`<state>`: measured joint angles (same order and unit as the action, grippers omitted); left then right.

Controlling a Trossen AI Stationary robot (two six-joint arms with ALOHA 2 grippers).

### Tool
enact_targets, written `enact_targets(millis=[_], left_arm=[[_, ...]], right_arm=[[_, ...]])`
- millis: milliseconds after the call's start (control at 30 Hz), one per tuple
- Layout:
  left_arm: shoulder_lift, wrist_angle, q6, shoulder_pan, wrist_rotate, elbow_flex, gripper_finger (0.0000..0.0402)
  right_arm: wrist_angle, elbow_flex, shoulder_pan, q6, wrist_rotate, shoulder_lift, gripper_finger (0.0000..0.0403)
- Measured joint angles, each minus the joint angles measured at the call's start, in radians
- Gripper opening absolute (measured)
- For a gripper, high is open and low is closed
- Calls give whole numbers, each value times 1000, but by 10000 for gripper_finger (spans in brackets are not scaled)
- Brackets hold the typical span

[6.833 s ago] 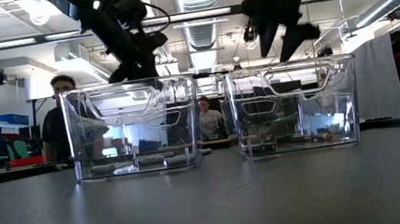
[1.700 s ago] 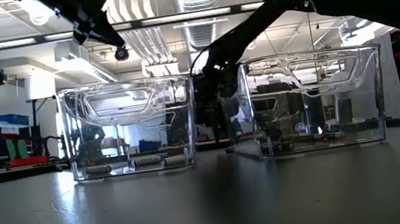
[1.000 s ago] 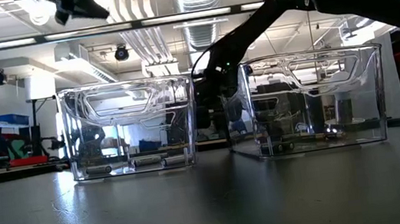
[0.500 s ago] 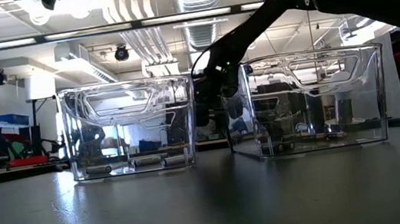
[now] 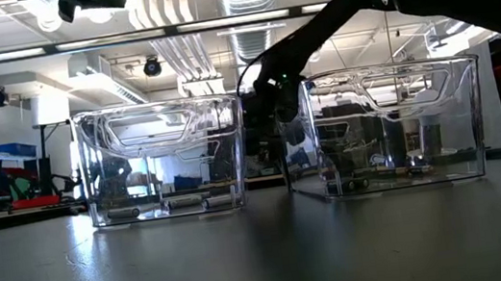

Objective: Sort batteries
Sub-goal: Put the white battery into the left transparent bin

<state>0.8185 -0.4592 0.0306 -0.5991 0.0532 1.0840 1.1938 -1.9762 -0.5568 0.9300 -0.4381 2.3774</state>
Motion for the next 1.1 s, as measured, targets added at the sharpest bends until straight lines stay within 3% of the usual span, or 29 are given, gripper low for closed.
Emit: enact_targets(millis=[200, 367, 600, 800, 967, 1100], left_arm=[[-13, -10, -24, 0, 1, 6, 39], [-25, -84, 59, 0, -27, 47, 39], [-6, -154, 101, 0, -37, 55, 39], [-1, -162, 91, 0, -37, 55, 39], [-3, -162, 36, 0, -38, 55, 39], [1, -162, -66, 0, -40, 55, 39]], right_arm=[[-6, -32, 2, -30, 60, -6, 34], [-30, -82, -2, -68, 235, -41, 34], [-15, -166, 7, -145, 367, -112, 34], [-36, -259, 57, -355, 464, -144, 34], [-105, -319, 164, -596, 460, -144, 34], [-207, -360, 237, -730, 348, -144, 34]])
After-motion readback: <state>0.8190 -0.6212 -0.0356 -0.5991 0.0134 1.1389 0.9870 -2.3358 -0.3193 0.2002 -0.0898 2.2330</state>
